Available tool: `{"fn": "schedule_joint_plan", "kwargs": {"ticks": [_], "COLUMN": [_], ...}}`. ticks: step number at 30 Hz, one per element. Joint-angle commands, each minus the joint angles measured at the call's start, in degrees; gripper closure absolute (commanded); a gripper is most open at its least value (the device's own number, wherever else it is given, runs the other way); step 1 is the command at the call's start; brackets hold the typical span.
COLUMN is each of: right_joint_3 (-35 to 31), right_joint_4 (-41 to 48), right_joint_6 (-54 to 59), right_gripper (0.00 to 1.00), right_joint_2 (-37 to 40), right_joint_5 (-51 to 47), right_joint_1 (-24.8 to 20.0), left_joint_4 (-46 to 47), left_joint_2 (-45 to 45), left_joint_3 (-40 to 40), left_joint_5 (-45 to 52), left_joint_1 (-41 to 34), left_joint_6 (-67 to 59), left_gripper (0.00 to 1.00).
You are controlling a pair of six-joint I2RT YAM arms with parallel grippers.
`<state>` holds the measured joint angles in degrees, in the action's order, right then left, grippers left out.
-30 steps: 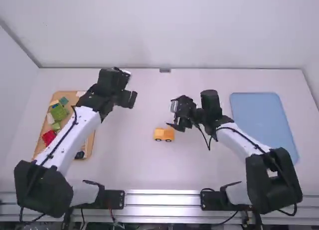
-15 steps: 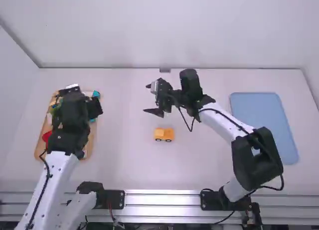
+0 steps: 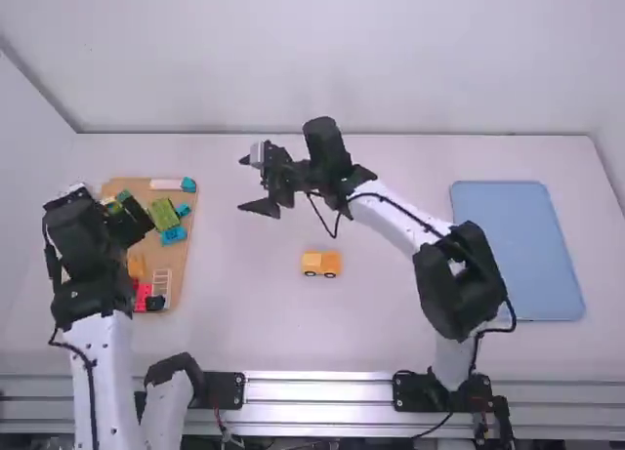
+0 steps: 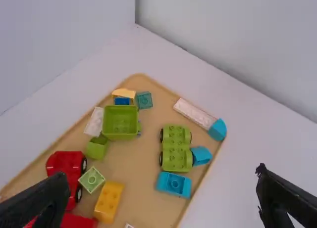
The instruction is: Assemble lego blocks to make yellow taxi
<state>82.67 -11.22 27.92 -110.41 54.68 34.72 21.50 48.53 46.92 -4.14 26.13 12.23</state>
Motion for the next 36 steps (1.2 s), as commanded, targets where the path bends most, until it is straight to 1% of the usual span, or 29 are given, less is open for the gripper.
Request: {"fn": "schedule_joint_plan", "kwargs": {"ticks": [1,2,5,9,11,13,14,16,17,18,19,20,23,24,25,26,27,28,29,30,32,35,36], "right_joint_3": [2.54,2.97,3.19,3.58,3.61,3.61,3.61,3.61,3.56,3.56,3.56,3.56,3.54,3.54,3.54,3.52,3.52,3.52,3.50,3.50,3.50,3.50,3.50], "right_joint_4": [-0.13,-0.11,0.63,2.97,4.11,4.44,5.25,6.05,6.45,6.82,7.30,7.39,8.46,8.72,8.94,9.44,9.97,10.08,10.67,11.30,11.76,13.07,13.09], "right_joint_6": [-3.91,-5.44,-4.68,-3.10,-3.08,-3.17,-3.19,-2.58,-2.60,-2.58,-2.58,-2.58,-2.56,-2.54,-2.54,-2.38,-2.38,-2.38,-2.40,-2.40,-2.40,-2.38,-2.38], "right_gripper": [0.02,0.02,0.02,0.02,0.02,0.02,0.02,0.02,0.02,0.02,0.02,0.02,0.02,0.02,0.02,0.02,0.02,0.02,0.02,0.02,0.02,0.02,0.02], "right_joint_2": [-0.55,-0.55,-0.55,-0.50,-0.48,-0.50,-0.50,-0.50,-0.50,-0.50,-0.50,-0.50,-0.50,-0.50,-0.50,-0.50,-0.50,-0.50,-0.50,-0.50,-0.50,-0.50,-0.50], "right_joint_5": [-3.06,-6.60,-10.82,-11.06,-11.06,-11.13,-11.30,-11.21,-11.26,-11.26,-11.23,-11.26,-11.23,-11.26,-11.28,-11.26,-11.21,-11.21,-11.26,-11.23,-11.23,-11.28,-11.26], "right_joint_1": [0.98,1.46,2.14,2.08,2.10,2.10,2.08,1.75,1.60,1.64,1.70,1.68,1.16,1.18,1.16,0.85,0.79,0.79,0.79,0.59,0.39,0.46,0.44], "left_joint_4": [-1.33,-2.80,-5.07,-5.07,-4.98,-4.57,-2.89,-0.70,1.55,2.99,6.16,7.13,18.78,21.00,24.44,29.09,32.02,32.44,36.02,38.40,40.59,46.12,46.36], "left_joint_2": [3.08,4.85,8.70,13.53,17.59,19.52,22.51,25.92,29.46,31.52,35.36,36.50,48.17,50.42,53.96,59.43,63.25,63.84,69.13,72.76,76.19,85.64,86.03], "left_joint_3": [-0.37,-0.37,0.11,2.97,6.19,7.85,11.02,14.84,18.84,21.16,25.83,27.23,42.32,45.27,50.01,57.37,62.55,63.36,70.55,75.56,80.13,91.80,92.21], "left_joint_5": [7.02,7.10,5.53,5.01,4.76,4.74,4.55,4.57,4.74,4.72,4.70,4.72,4.44,4.31,4.04,2.84,1.70,1.55,1.55,1.60,1.55,1.68,1.68], "left_joint_1": [1.53,1.79,2.03,1.84,2.19,2.14,1.95,2.25,2.54,2.73,3.15,3.26,3.50,3.50,3.50,3.50,3.52,3.52,3.56,3.58,3.58,4.63,4.72], "left_joint_6": [0.02,0.24,1.79,1.20,-0.37,-1.44,-2.25,-2.58,-2.89,-2.91,-2.93,-2.93,-4.92,-5.33,-5.84,-6.10,-6.10,-6.08,-6.14,-6.10,-6.10,-6.51,-6.49], "left_gripper": [0.01,0.01,0.01,0.01,0.01,0.01,0.01,0.01,0.01,0.01,0.01,0.01,0.01,0.01,0.01,0.01,0.01,0.01,0.01,0.01,0.01,0.01,0.01]}}
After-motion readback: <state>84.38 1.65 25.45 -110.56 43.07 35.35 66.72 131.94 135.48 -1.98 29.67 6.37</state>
